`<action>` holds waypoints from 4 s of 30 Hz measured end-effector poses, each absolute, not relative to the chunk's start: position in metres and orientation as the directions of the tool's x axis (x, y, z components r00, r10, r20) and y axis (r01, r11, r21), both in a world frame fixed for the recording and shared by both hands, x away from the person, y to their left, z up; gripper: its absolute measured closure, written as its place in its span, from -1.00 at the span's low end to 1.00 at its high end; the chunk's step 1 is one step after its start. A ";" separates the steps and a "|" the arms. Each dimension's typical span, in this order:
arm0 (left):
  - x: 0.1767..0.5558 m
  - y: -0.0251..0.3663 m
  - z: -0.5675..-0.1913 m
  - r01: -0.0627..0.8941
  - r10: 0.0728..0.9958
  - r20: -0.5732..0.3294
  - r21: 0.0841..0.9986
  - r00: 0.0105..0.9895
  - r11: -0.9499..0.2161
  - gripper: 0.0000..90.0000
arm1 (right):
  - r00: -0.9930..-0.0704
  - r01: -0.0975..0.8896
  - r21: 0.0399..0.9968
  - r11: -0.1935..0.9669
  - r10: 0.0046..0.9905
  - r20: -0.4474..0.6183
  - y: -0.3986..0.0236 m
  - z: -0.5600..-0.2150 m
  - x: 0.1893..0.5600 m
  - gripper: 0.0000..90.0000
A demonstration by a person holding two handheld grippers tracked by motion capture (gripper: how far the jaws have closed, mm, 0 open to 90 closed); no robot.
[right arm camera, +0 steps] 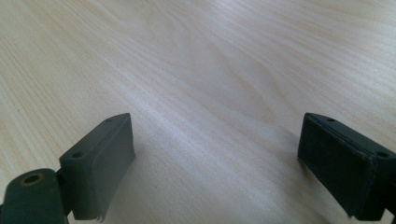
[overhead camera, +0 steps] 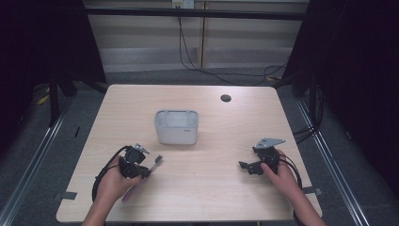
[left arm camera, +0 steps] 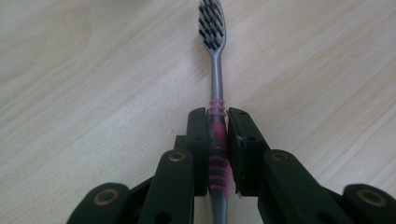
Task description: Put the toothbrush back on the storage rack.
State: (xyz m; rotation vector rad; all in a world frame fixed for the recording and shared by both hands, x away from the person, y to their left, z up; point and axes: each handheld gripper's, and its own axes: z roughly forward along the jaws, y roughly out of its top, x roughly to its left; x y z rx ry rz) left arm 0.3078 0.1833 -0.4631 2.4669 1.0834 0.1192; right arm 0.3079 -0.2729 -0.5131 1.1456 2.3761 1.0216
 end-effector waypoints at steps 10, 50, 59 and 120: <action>0.309 0.186 -0.450 0.674 0.721 -0.134 0.503 0.680 -0.542 0.77 | -0.632 0.552 0.717 0.426 0.775 0.026 -0.273 -0.513 0.308 -0.78; 0.318 0.194 -0.397 0.605 0.734 -0.188 0.712 0.653 -0.356 0.77 | -0.632 0.552 0.717 0.426 0.775 0.026 -0.273 -0.513 0.308 -0.78; 0.320 0.193 -0.386 0.574 0.739 -0.178 0.752 0.650 -0.323 0.77 | -0.632 0.552 0.717 0.426 0.774 0.027 -0.273 -0.513 0.308 -0.78; 0.356 0.172 -0.345 0.472 0.769 -0.166 0.860 0.617 -0.193 0.77 | -0.632 0.552 0.717 0.426 0.775 0.027 -0.273 -0.513 0.308 -0.78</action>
